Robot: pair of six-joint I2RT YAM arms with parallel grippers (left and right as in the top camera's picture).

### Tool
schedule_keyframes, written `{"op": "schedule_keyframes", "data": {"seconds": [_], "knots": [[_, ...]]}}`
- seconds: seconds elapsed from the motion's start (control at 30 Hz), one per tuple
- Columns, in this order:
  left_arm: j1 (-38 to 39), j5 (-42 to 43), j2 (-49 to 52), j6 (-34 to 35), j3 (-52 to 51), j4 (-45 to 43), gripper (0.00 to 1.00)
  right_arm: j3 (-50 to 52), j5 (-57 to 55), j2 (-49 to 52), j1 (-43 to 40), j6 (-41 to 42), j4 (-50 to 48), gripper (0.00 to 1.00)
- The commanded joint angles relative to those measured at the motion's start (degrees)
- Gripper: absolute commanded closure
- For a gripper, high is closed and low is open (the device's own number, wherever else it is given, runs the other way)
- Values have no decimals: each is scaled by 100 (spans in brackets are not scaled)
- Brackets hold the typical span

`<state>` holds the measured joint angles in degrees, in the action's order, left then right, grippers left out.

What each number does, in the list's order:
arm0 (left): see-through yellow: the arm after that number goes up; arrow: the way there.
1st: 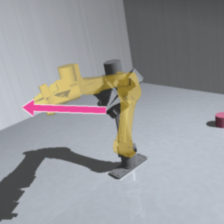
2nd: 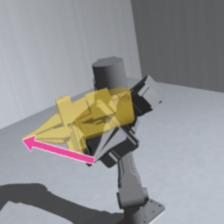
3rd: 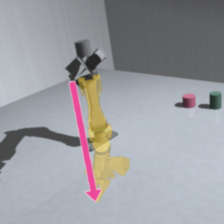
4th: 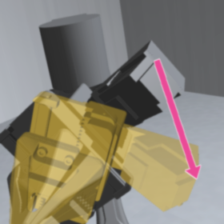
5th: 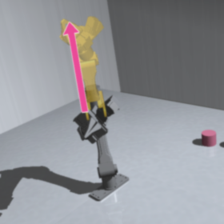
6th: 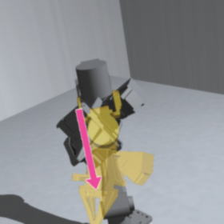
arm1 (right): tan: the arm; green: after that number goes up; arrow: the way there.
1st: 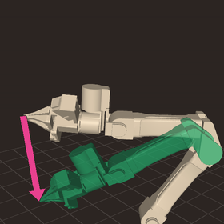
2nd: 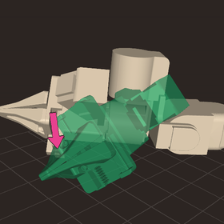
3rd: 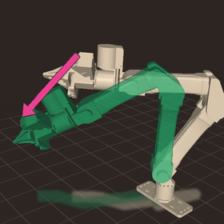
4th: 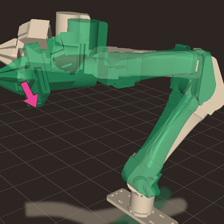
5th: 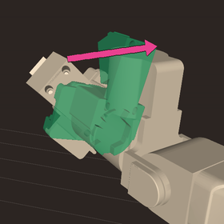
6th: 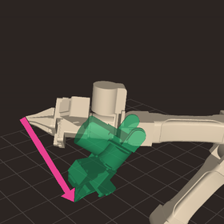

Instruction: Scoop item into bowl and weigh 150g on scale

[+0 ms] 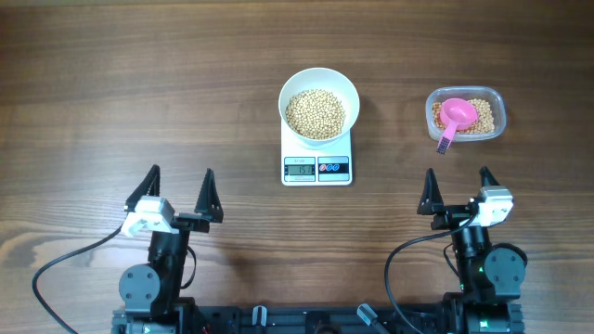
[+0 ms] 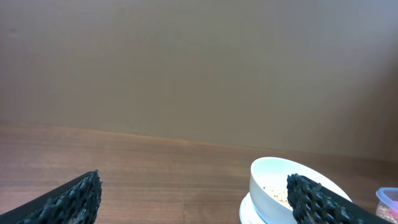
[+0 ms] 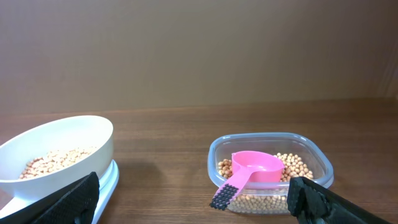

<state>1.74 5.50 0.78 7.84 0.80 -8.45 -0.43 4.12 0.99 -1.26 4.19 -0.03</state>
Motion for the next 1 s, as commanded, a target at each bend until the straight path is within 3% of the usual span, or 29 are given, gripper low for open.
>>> {"op": "schedule_keyframes", "data": {"seconds": [0.0,0.4,0.97], "knots": [[101,44,-63,55,-48,-13,0,13,28,-79,28,-79,-11,0],[72,55,-63,57,-48,1233,0,13,31,-79,28,-79,-11,0],[-26,-428,-63,-87,-48,1290,0,13,28,-79,28,-79,-9,0]]}}
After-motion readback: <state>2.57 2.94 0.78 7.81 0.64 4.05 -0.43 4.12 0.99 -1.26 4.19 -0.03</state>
